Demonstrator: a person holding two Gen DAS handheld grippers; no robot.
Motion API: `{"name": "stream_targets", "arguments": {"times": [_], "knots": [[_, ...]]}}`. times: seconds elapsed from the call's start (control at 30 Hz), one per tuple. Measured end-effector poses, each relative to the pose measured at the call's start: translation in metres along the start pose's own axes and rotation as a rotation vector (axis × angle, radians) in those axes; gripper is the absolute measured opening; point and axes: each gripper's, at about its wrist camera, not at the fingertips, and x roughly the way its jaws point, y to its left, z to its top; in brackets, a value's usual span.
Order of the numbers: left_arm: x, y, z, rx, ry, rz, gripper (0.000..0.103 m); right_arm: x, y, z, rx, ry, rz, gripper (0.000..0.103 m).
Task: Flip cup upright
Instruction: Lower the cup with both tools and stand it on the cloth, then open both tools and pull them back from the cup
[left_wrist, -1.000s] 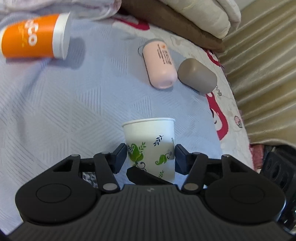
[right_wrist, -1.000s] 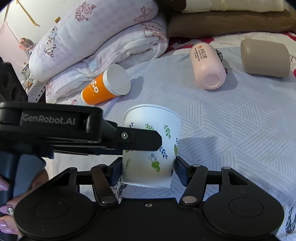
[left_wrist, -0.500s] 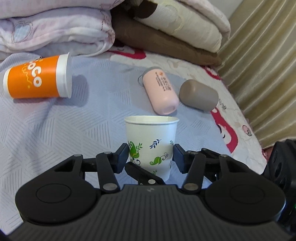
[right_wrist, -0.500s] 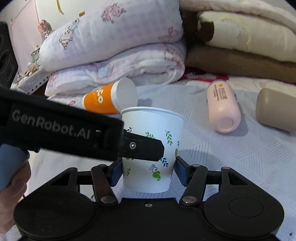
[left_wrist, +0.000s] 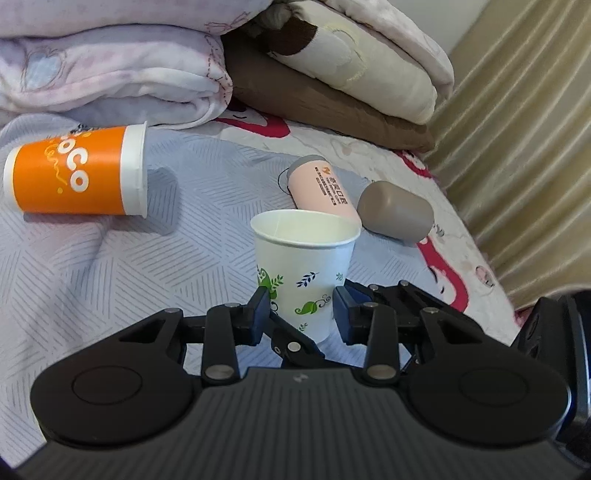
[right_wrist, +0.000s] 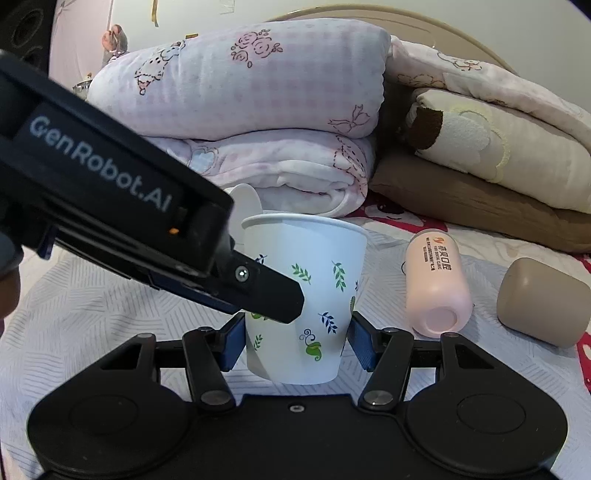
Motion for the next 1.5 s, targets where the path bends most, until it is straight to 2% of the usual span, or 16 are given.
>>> {"name": "stream_targets", "arguments": {"times": [0.23,0.33,0.5,0.67,0.8,0.93,1.0,1.07,1.17,1.33,1.5], "knots": [[0.014,-0.001,0.002,0.026,0.011,0.051,0.048,0.006,0.0,-0.002,-0.003,0.012,0.011,0.063],[0.019,0.005,0.004,-0.016,0.019,0.045,0.05,0.008,-0.003,-0.005,0.012,0.022,0.033,0.063],[0.024,0.004,0.004,-0.022,0.023,0.053,0.051,0.011,-0.007,-0.009,0.053,0.025,0.041,0.063],[0.023,-0.011,-0.003,0.096,0.001,0.107,0.049,0.014,-0.006,-0.01,0.039,0.039,0.041,0.063],[0.024,-0.026,-0.008,0.199,-0.005,0.142,0.049,0.01,-0.004,-0.01,0.032,0.06,0.037,0.068],[0.023,-0.028,-0.011,0.213,-0.008,0.119,0.049,0.005,-0.007,-0.005,0.045,0.07,0.036,0.08],[0.023,-0.028,-0.011,0.21,-0.009,0.108,0.049,-0.001,-0.009,-0.004,0.062,0.072,0.041,0.081],[0.022,-0.027,-0.011,0.212,-0.01,0.105,0.049,-0.007,-0.011,-0.003,0.081,0.082,0.051,0.08],[0.022,-0.026,-0.012,0.215,-0.006,0.105,0.049,-0.012,-0.013,-0.004,0.09,0.098,0.052,0.063],[0.016,-0.023,-0.008,0.18,-0.021,0.084,0.049,-0.011,-0.016,-0.007,0.092,0.082,0.056,0.062],[0.012,-0.013,-0.001,0.112,-0.046,0.072,0.05,-0.007,0.0,-0.015,0.001,-0.017,-0.004,0.062]]}}
